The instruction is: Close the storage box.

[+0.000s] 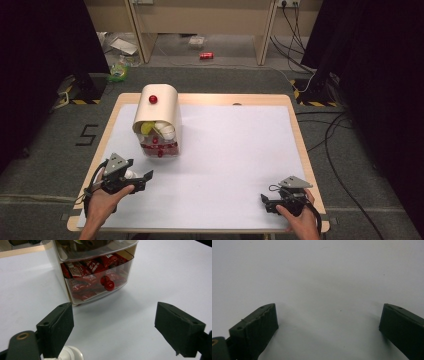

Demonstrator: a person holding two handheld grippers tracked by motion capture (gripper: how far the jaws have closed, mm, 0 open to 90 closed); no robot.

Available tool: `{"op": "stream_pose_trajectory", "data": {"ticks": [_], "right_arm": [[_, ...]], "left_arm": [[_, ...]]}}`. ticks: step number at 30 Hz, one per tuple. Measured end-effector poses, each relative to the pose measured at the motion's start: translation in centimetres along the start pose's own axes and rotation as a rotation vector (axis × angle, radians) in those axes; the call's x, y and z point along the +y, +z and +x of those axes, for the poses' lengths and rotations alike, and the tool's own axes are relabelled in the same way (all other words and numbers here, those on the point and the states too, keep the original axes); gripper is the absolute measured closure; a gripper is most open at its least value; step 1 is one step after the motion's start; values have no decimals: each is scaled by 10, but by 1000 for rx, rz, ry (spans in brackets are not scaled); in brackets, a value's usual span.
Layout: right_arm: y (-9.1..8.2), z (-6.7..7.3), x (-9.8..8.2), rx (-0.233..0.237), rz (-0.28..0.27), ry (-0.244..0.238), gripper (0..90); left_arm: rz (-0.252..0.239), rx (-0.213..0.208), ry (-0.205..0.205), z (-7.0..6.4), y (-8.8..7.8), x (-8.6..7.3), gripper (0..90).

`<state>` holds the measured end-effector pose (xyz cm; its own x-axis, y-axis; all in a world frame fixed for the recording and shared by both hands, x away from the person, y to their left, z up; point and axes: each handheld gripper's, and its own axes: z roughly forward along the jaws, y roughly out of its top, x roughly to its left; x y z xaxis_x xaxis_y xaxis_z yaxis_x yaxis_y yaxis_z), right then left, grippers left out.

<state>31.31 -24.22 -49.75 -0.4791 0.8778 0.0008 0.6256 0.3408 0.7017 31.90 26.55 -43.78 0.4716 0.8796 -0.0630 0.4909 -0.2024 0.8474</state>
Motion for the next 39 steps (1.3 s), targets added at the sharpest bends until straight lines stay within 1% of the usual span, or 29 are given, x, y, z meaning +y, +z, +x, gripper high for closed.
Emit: {"op": "stream_pose_trajectory", "data": {"ticks": [9, 12, 13, 15, 20, 22, 23, 24, 25, 26, 30, 33, 36, 37, 38, 39], "right_arm": [[0, 0, 0, 1, 0, -7, 21], [0, 0, 0, 1, 2, -5, 21], [0, 0, 0, 1, 2, -5, 21], [0, 0, 0, 1, 2, -5, 21], [0, 0, 0, 1, 1, -5, 21], [0, 0, 0, 0, 0, -5, 21], [0, 0, 0, 1, 1, -5, 21], [0, 0, 0, 0, 0, -6, 21], [0, 0, 0, 0, 0, -6, 21], [0, 0, 0, 0, 0, -5, 21], [0, 0, 0, 0, 0, -6, 21], [0, 0, 0, 1, 1, -6, 21], [0, 0, 0, 1, 1, -6, 21], [0, 0, 0, 0, 0, -6, 21], [0, 0, 0, 0, 0, -6, 21], [0, 0, 0, 1, 0, -5, 21]], "left_arm": [[1, -18, 18, -9, -4, -10, 152], [-2, -20, 23, -11, -7, -13, 152], [-4, -16, 34, -11, -7, -14, 151], [-3, -16, 37, -12, -8, -15, 152], [4, -29, 43, -16, -8, -21, 151], [9, -38, 36, -18, -8, -24, 151], [10, -33, 45, -18, -8, -25, 151], [11, -34, 45, -19, -8, -27, 151], [10, -41, 37, -19, -7, -29, 151], [12, -36, 45, -19, -7, -30, 151], [36, -46, 35, -19, -5, -38, 152], [44, -39, 36, -18, -4, -43, 151], [45, -44, 36, -19, -4, -46, 151], [49, -53, 34, -19, -3, -48, 151], [50, -49, 40, -19, -3, -48, 151], [55, -57, 37, -20, -3, -49, 151]]}}
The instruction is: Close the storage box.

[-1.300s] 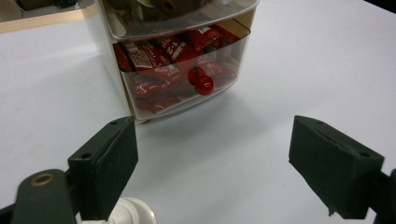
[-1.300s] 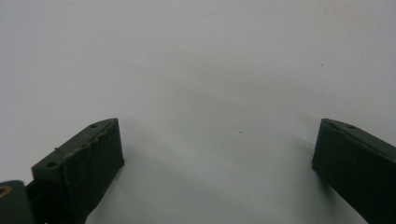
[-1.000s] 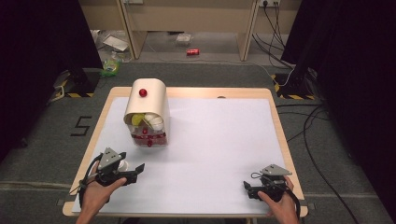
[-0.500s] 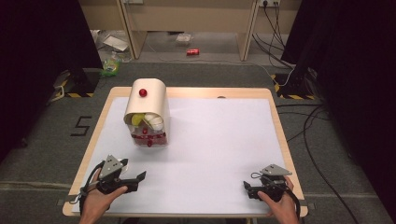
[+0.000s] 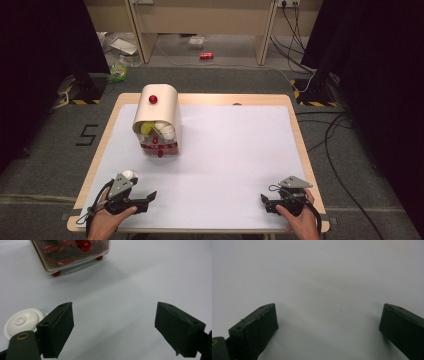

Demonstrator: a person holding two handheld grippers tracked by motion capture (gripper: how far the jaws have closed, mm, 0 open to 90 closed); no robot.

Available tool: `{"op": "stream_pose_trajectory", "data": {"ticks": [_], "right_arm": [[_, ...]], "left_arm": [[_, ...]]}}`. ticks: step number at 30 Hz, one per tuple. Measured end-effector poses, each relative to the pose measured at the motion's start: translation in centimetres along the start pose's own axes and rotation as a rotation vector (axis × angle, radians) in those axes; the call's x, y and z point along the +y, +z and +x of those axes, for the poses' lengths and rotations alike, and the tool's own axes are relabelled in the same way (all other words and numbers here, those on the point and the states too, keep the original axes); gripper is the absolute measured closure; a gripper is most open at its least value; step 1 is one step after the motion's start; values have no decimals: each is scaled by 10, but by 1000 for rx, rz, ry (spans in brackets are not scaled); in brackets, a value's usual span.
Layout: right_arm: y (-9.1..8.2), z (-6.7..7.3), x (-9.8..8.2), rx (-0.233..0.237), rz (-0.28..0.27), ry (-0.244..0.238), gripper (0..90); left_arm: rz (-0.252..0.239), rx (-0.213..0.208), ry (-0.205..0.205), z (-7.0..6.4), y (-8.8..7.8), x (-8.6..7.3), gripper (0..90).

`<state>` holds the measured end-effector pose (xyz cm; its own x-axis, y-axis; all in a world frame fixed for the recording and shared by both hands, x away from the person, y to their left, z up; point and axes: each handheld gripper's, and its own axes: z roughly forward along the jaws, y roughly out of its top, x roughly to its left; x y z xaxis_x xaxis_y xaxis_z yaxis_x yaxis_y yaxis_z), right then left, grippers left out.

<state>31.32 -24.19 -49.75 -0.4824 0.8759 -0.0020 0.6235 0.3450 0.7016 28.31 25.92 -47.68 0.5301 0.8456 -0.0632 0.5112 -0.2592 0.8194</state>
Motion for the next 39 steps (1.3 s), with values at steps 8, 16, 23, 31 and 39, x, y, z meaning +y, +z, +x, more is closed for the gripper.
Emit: {"op": "stream_pose_trajectory", "data": {"ticks": [8, 16, 23, 31, 39], "right_arm": [[0, 0, 0, 0, 0, -1, 21], [0, 0, 0, 0, 0, -1, 21], [0, 0, 0, -1, 1, -1, 21], [0, 0, 0, -1, 1, -1, 21], [0, 0, 0, -1, 1, -1, 21]], "left_arm": [[28, -6, 8, -3, 4, -11, 151], [58, 0, 27, -3, 4, -20, 151], [67, 6, 35, -5, 2, -26, 151], [67, 8, 48, -10, 0, -31, 151], [72, -7, 56, -16, -1, -36, 151]]}}
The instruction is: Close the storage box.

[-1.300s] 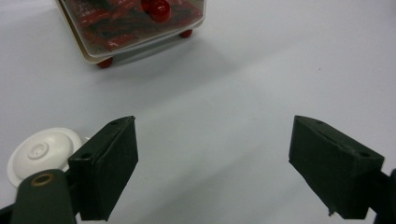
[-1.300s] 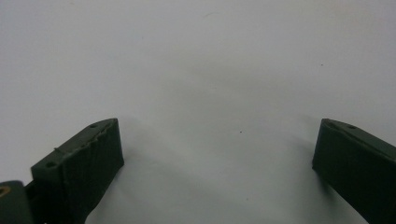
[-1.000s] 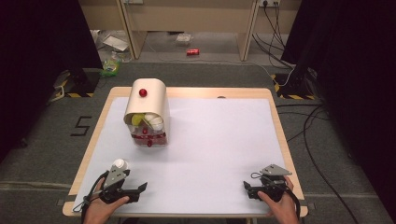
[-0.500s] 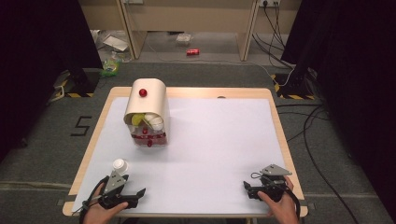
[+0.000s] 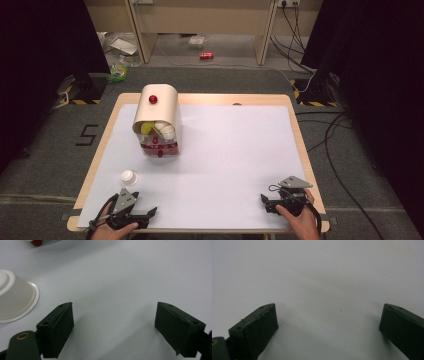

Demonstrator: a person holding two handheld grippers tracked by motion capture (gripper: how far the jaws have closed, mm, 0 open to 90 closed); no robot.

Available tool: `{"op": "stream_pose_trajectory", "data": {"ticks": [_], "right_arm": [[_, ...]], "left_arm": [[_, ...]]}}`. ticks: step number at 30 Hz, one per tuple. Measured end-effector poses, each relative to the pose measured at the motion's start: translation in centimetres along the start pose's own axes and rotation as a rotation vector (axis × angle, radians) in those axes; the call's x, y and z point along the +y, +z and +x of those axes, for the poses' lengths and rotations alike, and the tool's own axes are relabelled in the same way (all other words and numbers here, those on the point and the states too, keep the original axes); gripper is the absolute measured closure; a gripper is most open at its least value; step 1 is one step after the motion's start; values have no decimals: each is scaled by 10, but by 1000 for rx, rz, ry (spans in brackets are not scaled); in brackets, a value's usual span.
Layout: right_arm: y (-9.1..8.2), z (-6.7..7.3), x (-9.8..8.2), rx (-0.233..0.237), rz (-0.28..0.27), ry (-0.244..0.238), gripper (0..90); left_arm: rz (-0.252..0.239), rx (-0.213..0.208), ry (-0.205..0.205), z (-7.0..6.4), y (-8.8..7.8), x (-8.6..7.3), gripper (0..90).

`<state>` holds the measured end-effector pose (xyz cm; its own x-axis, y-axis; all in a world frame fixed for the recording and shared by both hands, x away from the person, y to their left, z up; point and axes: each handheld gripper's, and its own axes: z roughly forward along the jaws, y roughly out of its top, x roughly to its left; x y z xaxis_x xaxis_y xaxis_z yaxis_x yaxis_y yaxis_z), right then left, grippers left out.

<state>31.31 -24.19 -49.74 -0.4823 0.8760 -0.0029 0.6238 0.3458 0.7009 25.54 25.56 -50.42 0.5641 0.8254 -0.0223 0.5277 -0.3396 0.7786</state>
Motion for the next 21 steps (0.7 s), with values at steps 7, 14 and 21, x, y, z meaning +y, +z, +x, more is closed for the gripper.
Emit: {"op": "stream_pose_trajectory", "data": {"ticks": [7, 14, 21], "right_arm": [[0, 0, 0, 0, 0, 0, 21], [0, 0, 0, -1, 0, -1, 21], [0, 0, 0, -1, 0, -2, 21]], "left_arm": [[0, 0, 4, -4, -2, -5, 151], [-17, 14, -12, -6, -5, -10, 151], [-57, 46, -30, -10, -6, -17, 151]]}}
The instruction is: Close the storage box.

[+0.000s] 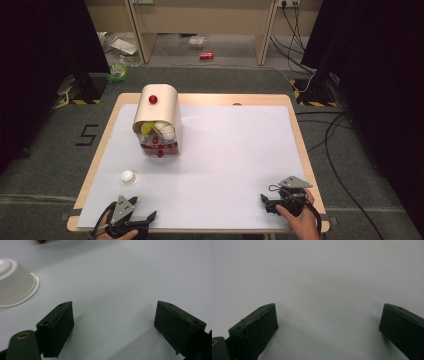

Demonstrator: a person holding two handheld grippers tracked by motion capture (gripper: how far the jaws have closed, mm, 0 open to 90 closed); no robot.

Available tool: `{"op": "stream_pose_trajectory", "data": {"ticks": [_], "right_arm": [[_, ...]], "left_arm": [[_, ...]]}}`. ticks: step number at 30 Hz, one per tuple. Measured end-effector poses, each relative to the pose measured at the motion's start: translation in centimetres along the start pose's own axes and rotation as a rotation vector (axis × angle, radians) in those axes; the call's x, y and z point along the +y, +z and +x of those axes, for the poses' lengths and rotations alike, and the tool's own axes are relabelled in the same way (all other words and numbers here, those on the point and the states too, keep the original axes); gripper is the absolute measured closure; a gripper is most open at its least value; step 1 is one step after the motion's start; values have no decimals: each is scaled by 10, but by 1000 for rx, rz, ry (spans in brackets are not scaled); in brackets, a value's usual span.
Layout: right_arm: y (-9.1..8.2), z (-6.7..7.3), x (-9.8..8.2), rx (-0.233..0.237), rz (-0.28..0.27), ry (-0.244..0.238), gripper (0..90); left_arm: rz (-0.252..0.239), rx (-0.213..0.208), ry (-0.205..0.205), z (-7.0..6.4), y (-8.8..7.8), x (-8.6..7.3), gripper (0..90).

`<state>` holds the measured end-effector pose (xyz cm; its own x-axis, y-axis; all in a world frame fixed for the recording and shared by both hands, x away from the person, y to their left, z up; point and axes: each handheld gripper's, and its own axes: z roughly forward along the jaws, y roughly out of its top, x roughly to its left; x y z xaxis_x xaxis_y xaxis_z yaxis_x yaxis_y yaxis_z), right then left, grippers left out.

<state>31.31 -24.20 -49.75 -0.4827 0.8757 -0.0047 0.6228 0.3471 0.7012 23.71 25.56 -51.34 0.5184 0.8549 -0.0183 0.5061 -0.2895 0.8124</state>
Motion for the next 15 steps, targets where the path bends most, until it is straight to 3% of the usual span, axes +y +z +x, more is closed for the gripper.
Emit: {"op": "stream_pose_trajectory", "data": {"ticks": [15], "right_arm": [[0, 0, 0, 0, 0, 0, 21]], "left_arm": [[-9, -6, -8, 1, 0, -1, 149]]}}
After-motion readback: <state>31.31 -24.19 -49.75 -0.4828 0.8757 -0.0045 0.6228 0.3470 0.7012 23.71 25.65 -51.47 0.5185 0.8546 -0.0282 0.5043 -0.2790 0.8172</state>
